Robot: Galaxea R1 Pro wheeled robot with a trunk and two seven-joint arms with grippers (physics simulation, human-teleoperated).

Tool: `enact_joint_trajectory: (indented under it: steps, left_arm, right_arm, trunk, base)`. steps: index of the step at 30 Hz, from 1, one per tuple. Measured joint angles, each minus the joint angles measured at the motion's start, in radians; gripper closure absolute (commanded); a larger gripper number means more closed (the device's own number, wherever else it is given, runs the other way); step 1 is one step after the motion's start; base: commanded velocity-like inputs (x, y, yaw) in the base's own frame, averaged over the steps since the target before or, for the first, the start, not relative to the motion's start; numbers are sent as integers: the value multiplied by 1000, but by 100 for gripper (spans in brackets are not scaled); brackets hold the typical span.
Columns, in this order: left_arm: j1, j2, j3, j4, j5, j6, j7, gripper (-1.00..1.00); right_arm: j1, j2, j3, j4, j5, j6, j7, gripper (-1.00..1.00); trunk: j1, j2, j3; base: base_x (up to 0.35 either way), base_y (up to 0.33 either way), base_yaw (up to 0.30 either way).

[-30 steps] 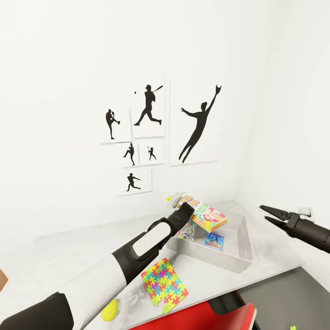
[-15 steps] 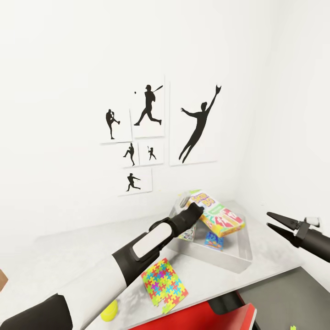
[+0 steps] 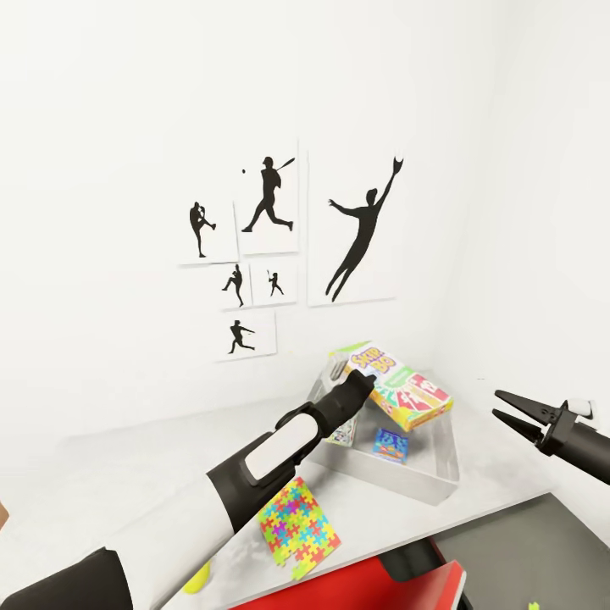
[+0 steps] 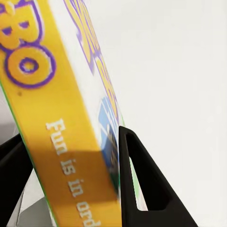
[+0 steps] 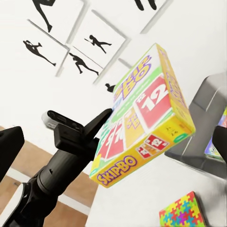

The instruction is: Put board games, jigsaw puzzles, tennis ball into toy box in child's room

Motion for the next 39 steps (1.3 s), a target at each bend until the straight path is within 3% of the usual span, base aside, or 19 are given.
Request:
enact_joint_trajectory:
  steps: [39]
  left_arm:
    - [0, 0, 3, 0, 0, -2, -3, 100]
  right_arm:
    - [0, 2, 1, 2, 1, 0, 1, -100]
  trunk:
    - [0, 0, 0]
  base:
    - [9, -52, 0]
